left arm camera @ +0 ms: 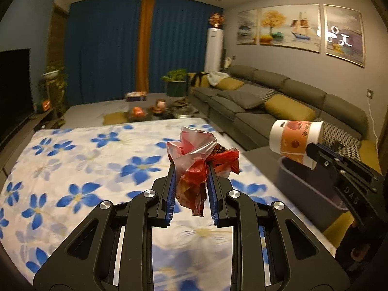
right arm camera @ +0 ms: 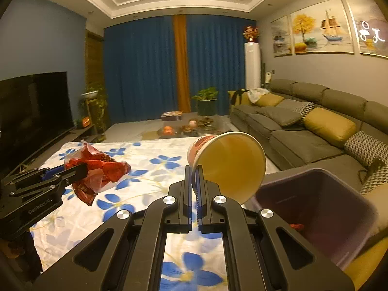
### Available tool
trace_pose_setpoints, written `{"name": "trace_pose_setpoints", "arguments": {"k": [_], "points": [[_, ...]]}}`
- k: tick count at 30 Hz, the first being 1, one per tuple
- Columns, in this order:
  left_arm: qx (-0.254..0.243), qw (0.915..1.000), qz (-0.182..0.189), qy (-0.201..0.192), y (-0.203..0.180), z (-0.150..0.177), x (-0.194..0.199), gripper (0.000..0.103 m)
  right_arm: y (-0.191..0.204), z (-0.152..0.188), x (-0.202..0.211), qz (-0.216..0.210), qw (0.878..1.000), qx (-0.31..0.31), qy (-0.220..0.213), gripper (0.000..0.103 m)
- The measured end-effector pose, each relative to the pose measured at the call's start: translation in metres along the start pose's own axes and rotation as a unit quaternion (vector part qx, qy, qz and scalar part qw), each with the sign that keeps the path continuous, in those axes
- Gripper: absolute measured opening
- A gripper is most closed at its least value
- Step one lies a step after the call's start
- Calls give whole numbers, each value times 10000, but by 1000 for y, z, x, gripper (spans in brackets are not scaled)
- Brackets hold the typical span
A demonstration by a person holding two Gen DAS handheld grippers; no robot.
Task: Collect trash
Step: 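Carry the snack bag with the left tool while the right carries the cup to the bin, then open both tools over the grey bin to drop the snack bag and cup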
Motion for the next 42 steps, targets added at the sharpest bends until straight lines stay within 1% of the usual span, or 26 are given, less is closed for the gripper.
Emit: {"name": "trace_pose_setpoints", "arguments": {"k": [6, 14, 20, 24, 29, 30, 31, 32, 33, 34, 36, 38, 40, 42], "points": [[-328, 9985, 440, -67, -66, -9, -9, 22, -56, 2, 18, 442, 9986, -259, -88, 4], [-624, 9918, 1113, -4, -153, -14, -33, 22, -132, 7, 38, 1079, 9917, -681, -186, 4], [-823, 9852, 1505, -1, -203, -16, -50, 23, -166, 13, 43, 1257, 9880, -873, -193, 4], [-947, 9813, 1673, -7, -225, -16, -61, 23, -178, 16, 42, 1299, 9870, -931, -179, 4], [-1006, 9767, 1894, 108, -241, -10, -75, 25, -188, 19, 39, 1297, 9862, -1015, -175, 4], [-1038, 9754, 1940, 118, -244, -9, -76, 31, -190, 19, 38, 1299, 9861, -1020, -173, 4], [-1076, 9746, 1960, 130, -246, -7, -78, 33, -191, 20, 38, 1291, 9860, -1036, -178, 5], [-1112, 9745, 1946, 135, -247, -6, -80, 39, -191, 20, 38, 1287, 9860, -1050, -176, 7], [-1139, 9748, 1913, 139, -247, -4, -82, 48, -190, 20, 39, 1306, 9856, -1057, -178, 11], [-1126, 9753, 1894, 143, -247, -6, -83, 53, -194, 20, 39, 1331, 9850, -1080, -178, 14], [-1026, 9775, 1833, 172, -242, -6, -86, 66, -197, 21, 41, 1348, 9842, -1135, -185, 27], [-946, 9801, 1734, 177, -235, -7, -89, 73, -201, 22, 44, 1385, 9831, -1176, -211, 33], [-879, 9813, 1701, 180, -228, -6, -89, 76, -200, 23, 48, 1408, 9826, -1195, -215, 38], [-796, 9833, 1626, 188, -220, -6, -87, 81, -198, 24, 52, 1451, 9821, -1180, -242, 55]]}}
Point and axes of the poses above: each gripper's, at about its wrist camera, not at the fingertips, and x roughly against the way its jaws point, y to its left, z to its underside, the point moved 10 cm from there along -x, roughly the way its jaws point, and after that the axes turned 3 degrees about y, right-handed, at the moved point
